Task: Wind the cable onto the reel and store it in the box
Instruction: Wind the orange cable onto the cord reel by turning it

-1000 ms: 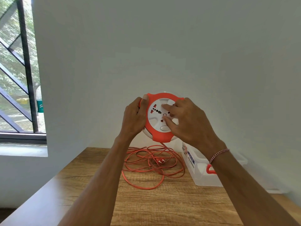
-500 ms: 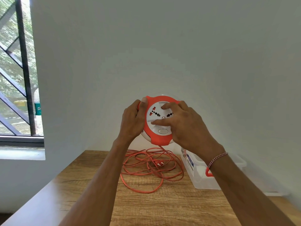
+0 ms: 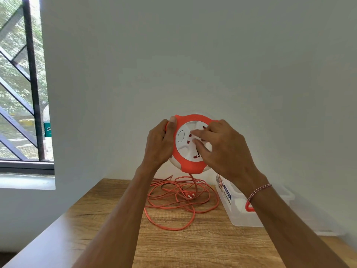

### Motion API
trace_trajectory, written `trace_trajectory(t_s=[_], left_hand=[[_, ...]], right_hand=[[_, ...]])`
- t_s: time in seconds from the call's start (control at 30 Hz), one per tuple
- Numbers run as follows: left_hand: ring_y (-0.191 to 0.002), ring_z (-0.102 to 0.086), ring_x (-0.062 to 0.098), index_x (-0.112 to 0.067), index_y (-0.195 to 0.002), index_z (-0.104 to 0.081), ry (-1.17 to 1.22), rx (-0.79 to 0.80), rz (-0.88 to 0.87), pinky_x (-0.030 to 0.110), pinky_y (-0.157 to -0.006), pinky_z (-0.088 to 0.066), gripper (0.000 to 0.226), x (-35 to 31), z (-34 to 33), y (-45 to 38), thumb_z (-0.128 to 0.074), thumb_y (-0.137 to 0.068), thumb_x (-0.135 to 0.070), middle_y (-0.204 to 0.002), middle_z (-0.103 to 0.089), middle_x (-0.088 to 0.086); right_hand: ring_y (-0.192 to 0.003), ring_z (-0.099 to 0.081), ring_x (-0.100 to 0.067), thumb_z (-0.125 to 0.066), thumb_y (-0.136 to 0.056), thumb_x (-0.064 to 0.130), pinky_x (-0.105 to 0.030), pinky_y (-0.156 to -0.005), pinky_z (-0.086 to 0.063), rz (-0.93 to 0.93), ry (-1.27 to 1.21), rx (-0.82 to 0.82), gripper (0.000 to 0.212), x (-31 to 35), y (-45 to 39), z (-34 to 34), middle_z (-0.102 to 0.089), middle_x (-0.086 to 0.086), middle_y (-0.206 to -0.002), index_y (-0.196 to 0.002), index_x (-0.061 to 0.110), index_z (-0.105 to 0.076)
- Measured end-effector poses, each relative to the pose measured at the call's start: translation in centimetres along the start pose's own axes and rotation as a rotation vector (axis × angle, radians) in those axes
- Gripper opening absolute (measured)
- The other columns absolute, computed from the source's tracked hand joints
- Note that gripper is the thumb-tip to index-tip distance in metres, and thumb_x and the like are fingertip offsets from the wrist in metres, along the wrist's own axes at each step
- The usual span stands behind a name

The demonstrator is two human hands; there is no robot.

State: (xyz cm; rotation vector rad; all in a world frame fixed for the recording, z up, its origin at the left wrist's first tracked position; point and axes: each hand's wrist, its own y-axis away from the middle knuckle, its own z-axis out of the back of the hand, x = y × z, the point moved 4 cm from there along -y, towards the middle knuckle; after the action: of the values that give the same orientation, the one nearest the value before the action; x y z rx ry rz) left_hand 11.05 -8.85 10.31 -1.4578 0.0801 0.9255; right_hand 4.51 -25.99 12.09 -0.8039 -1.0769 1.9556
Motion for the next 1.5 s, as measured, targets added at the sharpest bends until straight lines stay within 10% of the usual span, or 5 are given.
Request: trace_trajectory(t_s=[0.3, 0.8, 1.0, 1.23, 1.5], left_hand=[[-0.070, -0.071, 0.031, -0.004, -0.095, -0.064, 0.006, 0.006, 0.000, 0.056, -0.067, -0.059, 0.055, 0.0, -0.1, 0.0, -0.033, -0.105, -0.049, -0.083, -0.073, 0.013], [-0.064, -0.068, 0.030, -0.004, -0.088, -0.061, 0.003, 0.001, -0.024, 0.047, -0.061, -0.058, 0.052, -0.2, 0.1, 0.0, -0.035, -0.106, -0.046, -0.075, -0.069, 0.011], [-0.069, -0.071, 0.029, -0.003, -0.094, -0.063, -0.005, 0.009, -0.007, 0.054, -0.065, -0.059, 0.052, -0.2, -0.1, 0.0, -0.035, -0.106, -0.045, -0.081, -0.072, 0.013], [-0.069, -0.073, 0.023, -0.006, -0.096, -0.064, -0.008, 0.013, -0.020, 0.050, -0.066, -0.062, 0.048, -0.2, 0.0, 0.0, -0.035, -0.106, -0.043, -0.082, -0.074, 0.009], [-0.072, -0.073, 0.023, -0.007, -0.098, -0.065, -0.020, 0.017, -0.016, 0.051, -0.068, -0.062, 0.048, -0.2, -0.1, 0.0, -0.035, -0.106, -0.045, -0.086, -0.074, 0.008]], right_hand=[[-0.132, -0.036, -0.027, -0.087, -0.069, 0.029, -0.045, -0.098, -0.047, 0.089, 0.134, 0.333, 0.057, 0.6, 0.0, -1.1, -0.044, -0.001, -0.148, -0.121, 0.039, -0.066], [-0.089, -0.068, -0.026, -0.061, -0.080, 0.066, -0.036, -0.072, -0.058, -0.138, 0.091, 0.044, 0.064, -0.2, 0.4, -1.3, -0.073, -0.007, -0.107, -0.131, 0.028, -0.060], [-0.095, -0.059, -0.023, -0.070, -0.086, 0.030, -0.034, -0.066, -0.057, 0.005, 0.049, -0.031, 0.028, -0.4, 0.1, -0.3, -0.070, -0.007, -0.102, -0.112, 0.019, -0.073], [-0.122, -0.042, -0.029, -0.089, -0.064, 0.022, -0.045, -0.091, -0.051, 0.121, 0.081, 0.309, 0.048, 0.1, 0.1, -1.1, -0.052, -0.004, -0.141, -0.109, 0.031, -0.074], [-0.109, -0.050, -0.032, -0.091, -0.059, 0.034, -0.045, -0.080, -0.054, 0.068, 0.191, 0.265, 0.066, 0.2, 0.5, -1.6, -0.058, -0.009, -0.128, -0.120, 0.040, -0.067]])
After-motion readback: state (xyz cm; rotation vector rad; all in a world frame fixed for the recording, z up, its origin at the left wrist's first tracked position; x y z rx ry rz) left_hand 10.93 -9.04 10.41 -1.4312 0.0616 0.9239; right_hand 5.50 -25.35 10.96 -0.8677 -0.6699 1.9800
